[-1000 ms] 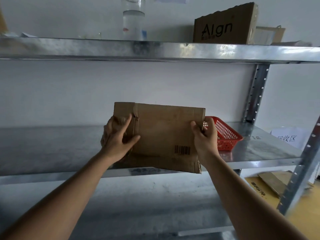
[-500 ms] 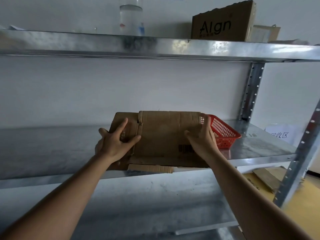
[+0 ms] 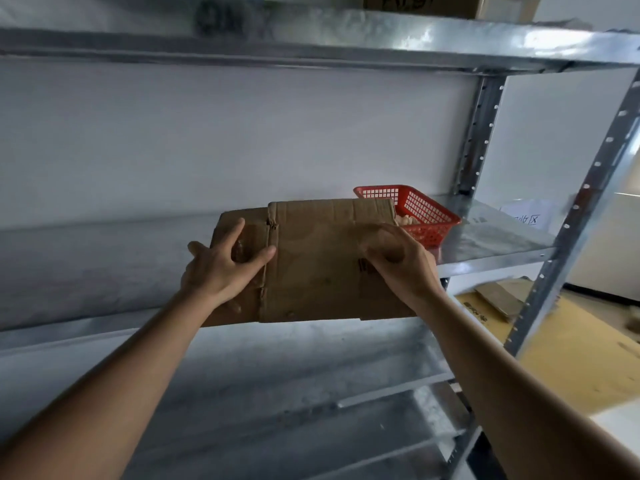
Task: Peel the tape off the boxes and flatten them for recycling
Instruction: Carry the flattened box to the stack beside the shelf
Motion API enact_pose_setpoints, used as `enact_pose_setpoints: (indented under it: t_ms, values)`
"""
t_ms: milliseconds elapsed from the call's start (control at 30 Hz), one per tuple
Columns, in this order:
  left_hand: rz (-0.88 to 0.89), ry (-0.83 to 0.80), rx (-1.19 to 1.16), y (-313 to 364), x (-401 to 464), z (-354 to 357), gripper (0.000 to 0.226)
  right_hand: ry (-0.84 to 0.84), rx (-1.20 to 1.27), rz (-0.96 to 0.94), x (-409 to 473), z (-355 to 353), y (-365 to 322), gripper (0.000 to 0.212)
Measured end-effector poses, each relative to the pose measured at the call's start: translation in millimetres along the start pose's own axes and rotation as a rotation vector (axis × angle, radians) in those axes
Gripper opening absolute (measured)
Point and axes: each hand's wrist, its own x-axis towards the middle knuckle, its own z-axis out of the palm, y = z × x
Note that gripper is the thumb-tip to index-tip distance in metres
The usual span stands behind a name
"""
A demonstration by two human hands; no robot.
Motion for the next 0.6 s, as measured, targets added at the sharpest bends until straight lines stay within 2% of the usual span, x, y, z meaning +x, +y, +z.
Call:
enact_pose_setpoints:
  t_ms: [233, 400, 600]
  values:
    - [0.086, 0.003, -0.02, 16, -36, 31, 0.092, -0.036, 0.13, 0.177, -45, -30, 33, 0.055]
    - [0.148, -0.052, -0.042, 38, -62, 61, 0.093, 0.015, 0.242, 0.315, -74, -64, 59, 0.056]
    - [0.264, -0.121, -0.034, 90, -100, 102, 0.094, 0.111, 0.339, 0.417, -118, -124, 110, 0.068]
